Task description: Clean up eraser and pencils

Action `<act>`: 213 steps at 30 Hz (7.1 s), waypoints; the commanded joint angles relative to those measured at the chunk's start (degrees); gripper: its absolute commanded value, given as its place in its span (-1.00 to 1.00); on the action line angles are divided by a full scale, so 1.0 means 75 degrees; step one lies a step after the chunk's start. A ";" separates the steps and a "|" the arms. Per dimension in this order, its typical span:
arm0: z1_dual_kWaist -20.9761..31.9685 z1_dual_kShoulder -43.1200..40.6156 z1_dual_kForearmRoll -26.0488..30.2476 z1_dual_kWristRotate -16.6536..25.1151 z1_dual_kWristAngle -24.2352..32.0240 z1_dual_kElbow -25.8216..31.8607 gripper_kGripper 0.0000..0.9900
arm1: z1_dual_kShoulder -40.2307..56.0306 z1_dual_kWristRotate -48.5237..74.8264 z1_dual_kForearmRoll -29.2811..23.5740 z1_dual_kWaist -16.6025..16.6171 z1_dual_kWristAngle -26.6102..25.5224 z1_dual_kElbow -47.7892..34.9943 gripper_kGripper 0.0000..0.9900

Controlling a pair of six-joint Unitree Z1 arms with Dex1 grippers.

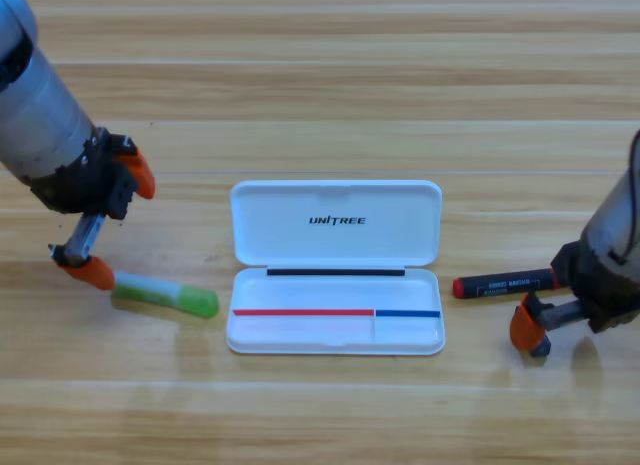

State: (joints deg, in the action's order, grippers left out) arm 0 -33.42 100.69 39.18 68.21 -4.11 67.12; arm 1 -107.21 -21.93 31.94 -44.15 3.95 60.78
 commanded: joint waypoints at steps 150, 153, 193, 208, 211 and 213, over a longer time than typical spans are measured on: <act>-0.1873 0.3942 0.2897 -0.3669 0.1802 0.4563 -1.00 | -0.1936 1.0600 0.1672 0.0825 -0.0655 0.2630 -1.00; -0.1873 0.3942 0.2803 -0.3692 0.1814 0.4434 -1.00 | -0.1877 1.0588 0.1672 0.0813 -0.0655 0.2583 -1.00; -0.1873 0.3767 0.2639 -0.3868 0.1673 0.4000 1.00 | -0.1385 0.9615 0.2785 -0.0781 -0.0620 0.4025 -1.00; -0.1017 0.0403 0.3951 -0.3270 0.1310 0.4340 1.00 | -0.2850 0.9287 0.3043 -0.1472 -0.0432 0.5642 -1.00; -0.0385 -0.0546 0.3940 -0.2989 0.1357 0.4047 1.00 | -0.3131 0.9229 0.3101 -0.1566 -0.0397 0.5958 -1.00; 0.0084 -0.0991 0.3940 -0.2801 0.1474 0.3860 1.00 | -0.3284 0.9205 0.3125 -0.1613 -0.0386 0.6099 -1.00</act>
State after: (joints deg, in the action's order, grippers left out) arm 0 -41.63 100.98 68.05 44.73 6.27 99.66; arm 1 -125.97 47.97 53.95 -53.26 0.14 105.17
